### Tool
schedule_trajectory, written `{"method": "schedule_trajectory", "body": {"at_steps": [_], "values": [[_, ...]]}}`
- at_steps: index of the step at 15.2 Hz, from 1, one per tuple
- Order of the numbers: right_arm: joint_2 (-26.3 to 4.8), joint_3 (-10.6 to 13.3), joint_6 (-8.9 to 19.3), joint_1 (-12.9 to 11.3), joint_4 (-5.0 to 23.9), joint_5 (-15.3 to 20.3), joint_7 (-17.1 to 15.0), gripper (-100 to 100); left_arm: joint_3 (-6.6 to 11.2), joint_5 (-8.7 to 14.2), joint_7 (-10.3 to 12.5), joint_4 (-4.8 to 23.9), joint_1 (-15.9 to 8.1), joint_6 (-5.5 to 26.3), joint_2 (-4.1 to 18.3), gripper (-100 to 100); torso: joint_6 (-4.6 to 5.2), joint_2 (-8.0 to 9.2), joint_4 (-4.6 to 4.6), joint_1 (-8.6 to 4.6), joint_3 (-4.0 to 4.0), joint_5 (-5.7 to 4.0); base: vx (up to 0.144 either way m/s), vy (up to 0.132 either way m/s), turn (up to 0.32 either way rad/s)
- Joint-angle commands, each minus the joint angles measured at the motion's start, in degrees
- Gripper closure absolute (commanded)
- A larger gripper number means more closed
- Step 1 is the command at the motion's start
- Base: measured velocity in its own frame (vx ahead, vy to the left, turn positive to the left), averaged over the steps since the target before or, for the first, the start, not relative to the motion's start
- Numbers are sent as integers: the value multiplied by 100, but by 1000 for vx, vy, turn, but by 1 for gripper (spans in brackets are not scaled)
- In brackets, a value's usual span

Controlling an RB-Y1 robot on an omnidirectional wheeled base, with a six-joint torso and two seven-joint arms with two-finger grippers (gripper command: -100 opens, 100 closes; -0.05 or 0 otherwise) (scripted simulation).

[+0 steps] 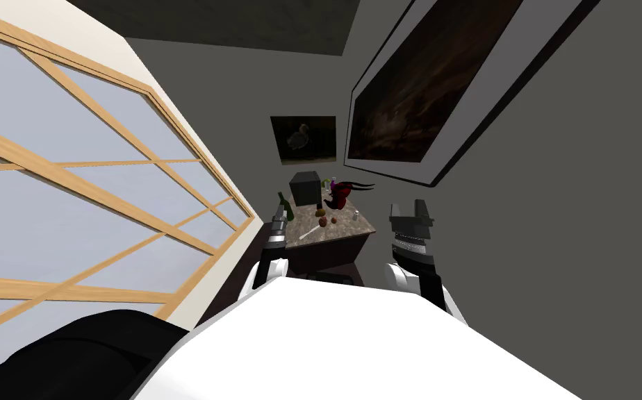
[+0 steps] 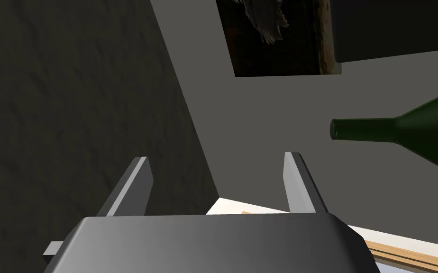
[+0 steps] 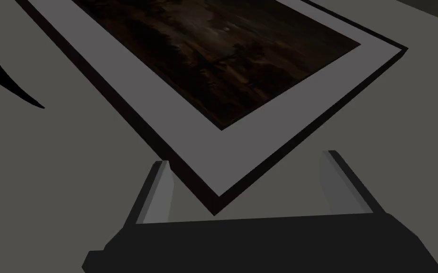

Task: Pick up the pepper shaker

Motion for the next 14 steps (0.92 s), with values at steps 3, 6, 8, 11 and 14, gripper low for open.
{"method": "schedule_trajectory", "body": {"at_steps": [3,6,8,11,14], "values": [[-377,-1,38,-38,93,53,60,-100,0,0,0,0,-1,0,0,0,-1,16,3,-5,9,-1,-53,-8,39],[-703,-3,93,-95,231,130,149,-100,0,0,0,0,-1,0,0,0,-1,24,5,-5,14,-1,-55,-1,41],[-1010,-5,169,-172,421,238,271,-100,0,0,0,0,-1,0,0,0,-1,19,4,-3,11,-1,-35,6,58],[-1296,-9,263,-268,656,372,423,-100,0,0,0,0,-1,0,0,0,-2,14,3,2,8,0,-31,16,86],[-1564,-14,372,-378,928,528,600,-100,-1,0,0,0,-1,0,0,0,-2,9,2,4,5,1,-21,18,75]]}}
